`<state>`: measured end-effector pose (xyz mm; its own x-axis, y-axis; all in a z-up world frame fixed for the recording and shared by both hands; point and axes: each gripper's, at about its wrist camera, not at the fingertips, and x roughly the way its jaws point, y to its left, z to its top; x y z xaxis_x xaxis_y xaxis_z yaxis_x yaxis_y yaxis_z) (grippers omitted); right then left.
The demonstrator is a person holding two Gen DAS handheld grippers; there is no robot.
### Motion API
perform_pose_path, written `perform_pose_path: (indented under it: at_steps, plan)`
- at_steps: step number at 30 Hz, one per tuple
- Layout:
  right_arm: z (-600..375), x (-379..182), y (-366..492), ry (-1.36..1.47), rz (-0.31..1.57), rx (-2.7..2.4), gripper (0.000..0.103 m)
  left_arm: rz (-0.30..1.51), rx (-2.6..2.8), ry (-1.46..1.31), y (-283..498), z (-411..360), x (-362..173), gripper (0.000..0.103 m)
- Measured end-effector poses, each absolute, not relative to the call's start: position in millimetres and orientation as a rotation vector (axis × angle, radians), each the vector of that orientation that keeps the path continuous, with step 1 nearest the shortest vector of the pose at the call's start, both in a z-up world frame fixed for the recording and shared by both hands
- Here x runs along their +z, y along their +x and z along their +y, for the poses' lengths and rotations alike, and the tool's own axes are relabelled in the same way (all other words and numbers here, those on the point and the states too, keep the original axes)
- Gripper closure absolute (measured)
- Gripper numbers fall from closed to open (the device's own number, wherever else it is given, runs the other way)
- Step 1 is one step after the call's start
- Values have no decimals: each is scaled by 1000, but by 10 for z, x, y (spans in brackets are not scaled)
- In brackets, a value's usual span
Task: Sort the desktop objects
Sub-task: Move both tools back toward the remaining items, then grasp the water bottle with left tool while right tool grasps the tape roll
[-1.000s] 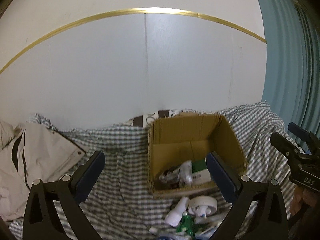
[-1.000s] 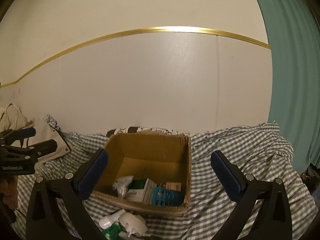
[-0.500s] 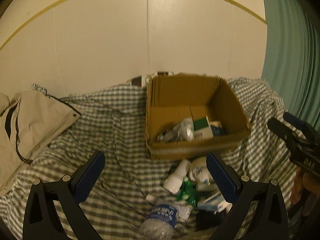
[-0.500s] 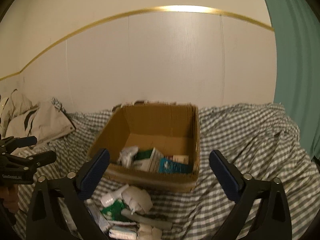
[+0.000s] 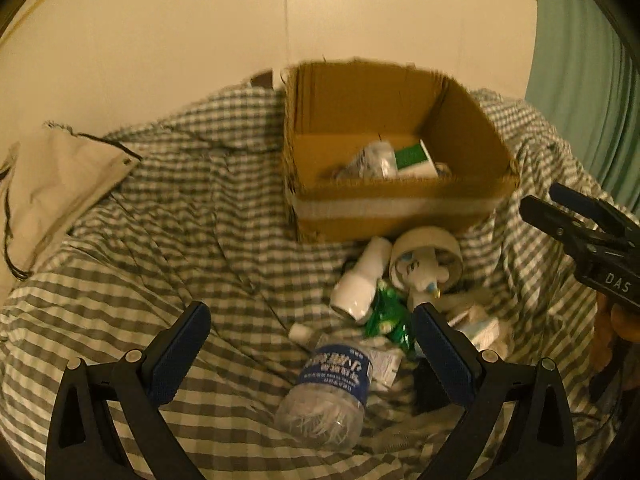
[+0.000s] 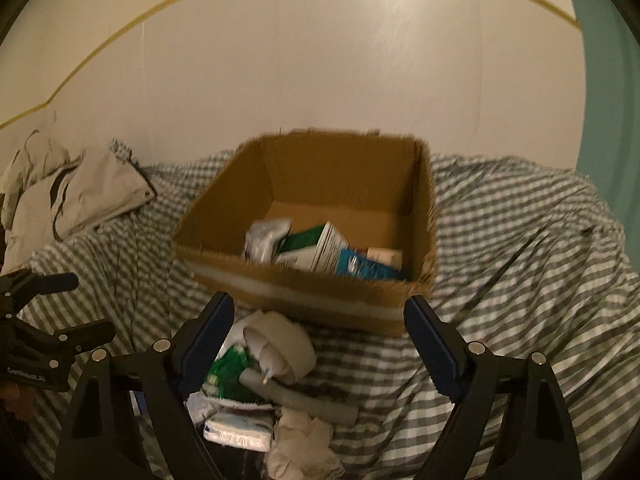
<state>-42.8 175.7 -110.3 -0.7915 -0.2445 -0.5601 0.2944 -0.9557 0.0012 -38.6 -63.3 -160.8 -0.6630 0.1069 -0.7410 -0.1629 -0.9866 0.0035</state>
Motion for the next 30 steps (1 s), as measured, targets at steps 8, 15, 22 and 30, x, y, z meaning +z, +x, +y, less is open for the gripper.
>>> perform_pose_path:
  at_steps: [8,15,22,30]
  plan:
    - [1633,-1421,-588,972,196,-2655,16,80,2579,-1346,-470,-591,-1911,1]
    - [1563,-1658,-826,1085,214,-2580,16,44,2416,-1544,-602,-590,-2233,3]
    - [1465,-1828,-1002,1133,235,-2524,16,74,2341,-1659,-662,-531,-2443,37]
    - [1424,-1879,-1030,1180,281,-2492,76,134,2356,-1636,-589,-441,-2414,39]
